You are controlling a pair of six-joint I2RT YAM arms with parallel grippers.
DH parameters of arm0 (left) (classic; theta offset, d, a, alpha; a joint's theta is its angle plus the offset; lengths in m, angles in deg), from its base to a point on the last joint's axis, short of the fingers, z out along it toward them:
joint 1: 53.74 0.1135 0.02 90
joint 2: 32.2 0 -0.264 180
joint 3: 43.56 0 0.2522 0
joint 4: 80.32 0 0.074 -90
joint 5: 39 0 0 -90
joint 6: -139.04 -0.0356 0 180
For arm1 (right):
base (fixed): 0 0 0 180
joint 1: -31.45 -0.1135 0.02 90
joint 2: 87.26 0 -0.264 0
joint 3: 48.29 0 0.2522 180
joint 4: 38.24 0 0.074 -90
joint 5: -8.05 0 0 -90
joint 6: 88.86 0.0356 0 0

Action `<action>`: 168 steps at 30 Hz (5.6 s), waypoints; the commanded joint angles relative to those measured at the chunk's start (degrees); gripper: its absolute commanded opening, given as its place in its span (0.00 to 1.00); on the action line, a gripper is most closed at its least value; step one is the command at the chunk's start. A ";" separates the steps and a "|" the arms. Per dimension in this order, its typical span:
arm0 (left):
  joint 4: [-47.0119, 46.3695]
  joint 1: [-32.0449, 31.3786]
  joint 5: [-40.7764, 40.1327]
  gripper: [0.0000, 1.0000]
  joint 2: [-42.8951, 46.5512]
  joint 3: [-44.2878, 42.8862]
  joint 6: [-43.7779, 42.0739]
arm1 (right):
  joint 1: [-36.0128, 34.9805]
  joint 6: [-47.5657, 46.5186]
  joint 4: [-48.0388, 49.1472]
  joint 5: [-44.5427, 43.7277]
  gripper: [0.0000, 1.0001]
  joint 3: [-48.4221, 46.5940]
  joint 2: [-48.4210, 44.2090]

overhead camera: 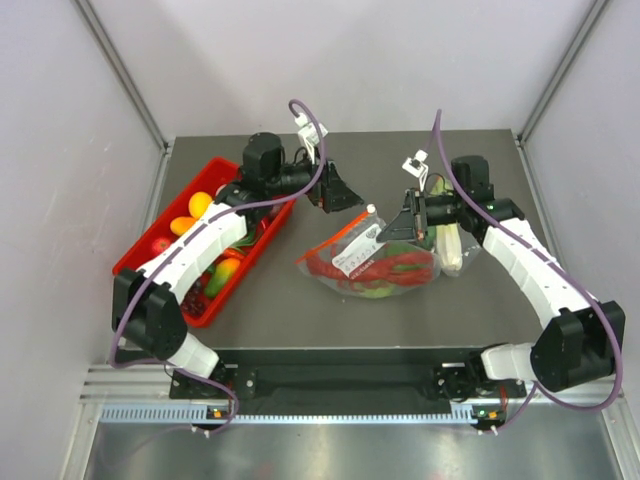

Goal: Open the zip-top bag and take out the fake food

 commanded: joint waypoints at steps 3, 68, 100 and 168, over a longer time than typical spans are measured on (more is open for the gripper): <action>-10.13 0.15 4.19 0.98 2.97 2.56 4.60 | -0.80 -1.30 0.81 1.29 0.00 -2.35 -2.27; -10.49 -6.44 9.03 0.00 6.05 6.79 5.39 | -8.53 1.77 8.19 -10.84 0.39 -5.16 -2.10; -2.14 -2.93 14.65 0.00 7.19 10.83 0.91 | -1.77 5.64 15.14 -15.85 0.00 -0.33 -7.98; 4.54 3.22 13.69 0.00 14.39 15.57 -3.75 | -10.64 10.12 24.98 -19.80 0.00 -0.33 -4.21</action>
